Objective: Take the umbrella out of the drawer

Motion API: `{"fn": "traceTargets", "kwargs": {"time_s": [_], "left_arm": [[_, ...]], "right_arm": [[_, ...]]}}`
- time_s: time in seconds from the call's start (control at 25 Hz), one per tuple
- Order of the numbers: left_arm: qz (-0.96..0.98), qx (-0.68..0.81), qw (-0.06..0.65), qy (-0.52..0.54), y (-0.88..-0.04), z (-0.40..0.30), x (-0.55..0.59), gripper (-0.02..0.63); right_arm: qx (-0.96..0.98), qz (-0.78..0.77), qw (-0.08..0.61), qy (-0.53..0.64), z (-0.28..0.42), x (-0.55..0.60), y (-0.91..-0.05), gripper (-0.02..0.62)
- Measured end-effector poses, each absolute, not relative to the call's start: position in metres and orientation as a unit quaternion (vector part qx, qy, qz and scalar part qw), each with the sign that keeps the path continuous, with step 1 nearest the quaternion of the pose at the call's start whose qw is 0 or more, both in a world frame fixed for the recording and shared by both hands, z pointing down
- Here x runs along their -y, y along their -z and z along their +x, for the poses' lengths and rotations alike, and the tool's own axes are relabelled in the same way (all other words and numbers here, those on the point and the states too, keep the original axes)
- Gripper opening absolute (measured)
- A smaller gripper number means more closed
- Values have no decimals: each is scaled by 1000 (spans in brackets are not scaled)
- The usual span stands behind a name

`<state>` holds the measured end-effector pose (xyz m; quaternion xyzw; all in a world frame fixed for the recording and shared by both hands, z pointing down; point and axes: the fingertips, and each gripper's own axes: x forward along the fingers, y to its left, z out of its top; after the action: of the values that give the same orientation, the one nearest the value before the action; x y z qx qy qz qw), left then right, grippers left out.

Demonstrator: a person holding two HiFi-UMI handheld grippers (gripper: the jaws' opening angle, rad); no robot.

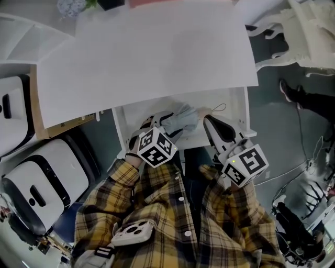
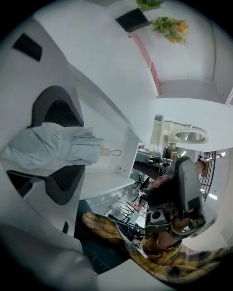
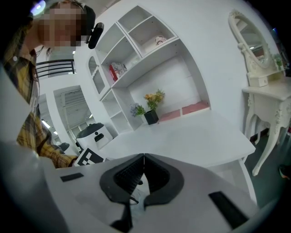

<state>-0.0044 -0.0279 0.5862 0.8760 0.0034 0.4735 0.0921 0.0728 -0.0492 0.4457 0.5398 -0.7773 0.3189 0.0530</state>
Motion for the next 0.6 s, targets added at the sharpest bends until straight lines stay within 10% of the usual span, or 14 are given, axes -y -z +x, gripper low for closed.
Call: {"fn": "traceTargets", "kwargs": {"time_s": [0.6], "left_arm": [[836, -71, 63, -540, -644, -6, 17, 327]], "right_arm": [[759, 547, 53, -349, 80, 50, -477, 17]]}}
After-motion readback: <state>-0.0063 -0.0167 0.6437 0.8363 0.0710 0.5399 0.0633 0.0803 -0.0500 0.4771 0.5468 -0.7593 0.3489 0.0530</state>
